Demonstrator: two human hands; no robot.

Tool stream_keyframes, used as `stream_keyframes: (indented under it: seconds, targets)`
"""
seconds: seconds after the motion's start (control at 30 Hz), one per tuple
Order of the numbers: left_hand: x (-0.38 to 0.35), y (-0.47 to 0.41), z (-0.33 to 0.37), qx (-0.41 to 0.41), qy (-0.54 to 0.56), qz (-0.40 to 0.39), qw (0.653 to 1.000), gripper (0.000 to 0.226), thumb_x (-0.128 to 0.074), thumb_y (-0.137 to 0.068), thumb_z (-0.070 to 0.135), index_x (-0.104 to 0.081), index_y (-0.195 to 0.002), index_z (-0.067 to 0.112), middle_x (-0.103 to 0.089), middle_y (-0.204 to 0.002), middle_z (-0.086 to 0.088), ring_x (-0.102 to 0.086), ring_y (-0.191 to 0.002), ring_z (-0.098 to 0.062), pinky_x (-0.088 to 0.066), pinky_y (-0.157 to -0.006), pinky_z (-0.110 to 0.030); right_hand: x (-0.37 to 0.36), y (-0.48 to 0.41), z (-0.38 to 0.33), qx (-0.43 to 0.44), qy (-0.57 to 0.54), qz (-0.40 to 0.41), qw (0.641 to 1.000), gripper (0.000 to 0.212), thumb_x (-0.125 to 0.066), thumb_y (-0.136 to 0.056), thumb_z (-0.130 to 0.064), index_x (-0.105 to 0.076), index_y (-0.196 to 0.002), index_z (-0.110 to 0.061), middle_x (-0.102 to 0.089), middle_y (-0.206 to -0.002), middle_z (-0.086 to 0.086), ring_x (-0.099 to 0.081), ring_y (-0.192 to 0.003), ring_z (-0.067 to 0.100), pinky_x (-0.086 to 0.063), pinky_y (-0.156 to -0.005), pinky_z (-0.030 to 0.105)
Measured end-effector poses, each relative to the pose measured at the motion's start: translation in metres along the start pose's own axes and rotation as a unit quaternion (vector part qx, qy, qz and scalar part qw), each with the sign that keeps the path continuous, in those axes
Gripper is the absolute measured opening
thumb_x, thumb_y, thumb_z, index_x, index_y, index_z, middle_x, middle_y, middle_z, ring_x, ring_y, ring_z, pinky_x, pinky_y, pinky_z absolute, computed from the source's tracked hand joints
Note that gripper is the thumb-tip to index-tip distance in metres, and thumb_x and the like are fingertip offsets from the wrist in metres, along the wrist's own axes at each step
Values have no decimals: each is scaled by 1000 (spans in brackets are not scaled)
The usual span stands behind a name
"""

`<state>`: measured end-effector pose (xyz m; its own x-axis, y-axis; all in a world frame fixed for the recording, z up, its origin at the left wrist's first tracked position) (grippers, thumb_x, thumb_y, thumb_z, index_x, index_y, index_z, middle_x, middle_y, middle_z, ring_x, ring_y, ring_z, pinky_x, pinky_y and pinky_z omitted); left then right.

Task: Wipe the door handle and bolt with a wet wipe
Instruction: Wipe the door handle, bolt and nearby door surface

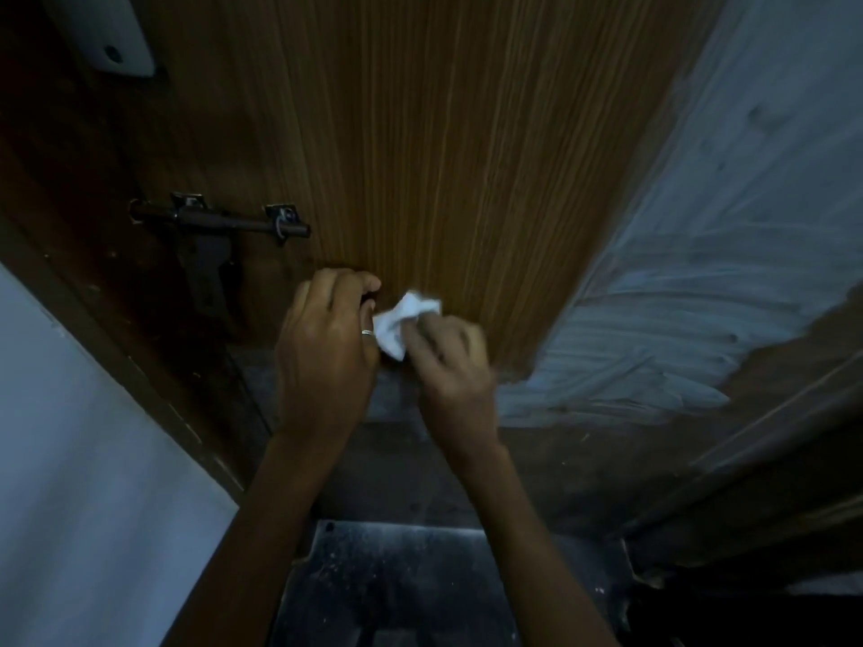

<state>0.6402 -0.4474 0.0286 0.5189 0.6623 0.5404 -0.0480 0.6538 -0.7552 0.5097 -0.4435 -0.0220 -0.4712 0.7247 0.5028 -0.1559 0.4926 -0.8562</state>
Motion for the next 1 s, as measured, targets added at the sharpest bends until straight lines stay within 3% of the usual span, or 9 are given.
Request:
stream_keyframes:
  seconds: [0.07, 0.13, 0.23, 0.33, 0.5, 0.6, 0.73, 0.87, 1.0]
  targets:
    - [0, -1, -1, 0, -3, -1, 1000, 16, -60, -92, 6, -67, -106, 7, -65, -105, -9, -59, -97, -23, -47, -83, -31, -6, 25, 8, 21, 4, -69, 997, 24, -65, -95, -11, -71, -117, -4, -66, -119, 12, -58, -100, 29, -55, -75, 37]
    - [2, -2, -2, 3, -3, -8, 1000, 17, -62, -91, 4, -67, -106, 8, -65, -105, -7, -59, -98, -23, -47, -85, -31, 7, 26, 25, -8, 4, -68, 998, 24, -67, -94, -9, -70, -117, -2, -64, -120, 13, -56, -103, 32, -53, -78, 41]
    - [4, -4, -3, 4, -1, -18, 1000, 17, -63, -90, 5, -67, -107, 9, -65, -105, -6, -59, -98, -22, -44, -85, -27, 40, -8, 38, -71, 16, 41, 997, 19, -62, -93, 3, -74, -108, 2, -68, -112, 20, -61, -100, 37, -49, -86, 35]
    - [6, -5, -6, 4, 12, -24, 1000, 18, -64, -90, 5, -67, -107, 9, -65, -105, -5, -59, -98, -23, -47, -84, -31, 46, -50, 22, -87, 7, 115, 989, 23, -61, -92, 7, -75, -109, 1, -68, -113, 19, -60, -103, 34, -47, -86, 30]
    - [11, -3, -13, 12, 18, -34, 999, 15, -56, -93, 12, -66, -103, 10, -64, -103, -6, -61, -95, -23, -47, -81, -32, 0, -28, -24, 19, -14, 8, 1000, 26, -53, -104, -11, -72, -119, -3, -68, -120, 14, -56, -104, 28, -50, -82, 30]
    - [22, 1, -26, 35, -1, -27, 999, 19, -59, -92, 8, -69, -108, 9, -66, -108, -6, -63, -100, -21, -46, -86, -25, 1, -4, -9, 24, -20, -39, 999, 26, -53, -100, -9, -71, -118, -2, -67, -120, 14, -57, -104, 32, -51, -84, 35]
    - [41, 2, -38, 60, -3, -13, 998, 20, -61, -93, 6, -70, -111, 9, -67, -109, -5, -64, -99, -19, -51, -81, -26, 42, -36, 18, -69, -8, 94, 993, 28, -58, -87, 12, -75, -106, 2, -67, -111, 22, -60, -100, 40, -44, -91, 36]
    - [66, 10, -41, 50, 5, 52, 997, 17, -62, -93, 4, -72, -106, 6, -70, -107, -6, -66, -91, -17, -51, -77, -21, 59, -97, -2, -108, -14, 214, 971, 28, -57, -91, 8, -76, -110, -2, -67, -112, 21, -61, -99, 38, -36, -92, 14]
    - [89, 14, -55, 84, -6, 105, 991, 18, -61, -94, 6, -72, -107, 6, -69, -109, -6, -65, -88, -17, -47, -75, -17, 21, -94, -43, -67, -38, 157, 985, 30, -58, -91, 9, -74, -115, -1, -66, -116, 19, -59, -103, 35, -44, -90, 25]
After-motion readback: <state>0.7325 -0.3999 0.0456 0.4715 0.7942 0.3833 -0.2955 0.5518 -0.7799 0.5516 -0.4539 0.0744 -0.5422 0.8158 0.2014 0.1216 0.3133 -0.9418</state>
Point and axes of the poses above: each hand's wrist, its own y-axis away from the middle knuckle, its own x-axis out of the back of the hand, z = x × y, the point moved 4 cm from there along -y, towards the middle knuckle
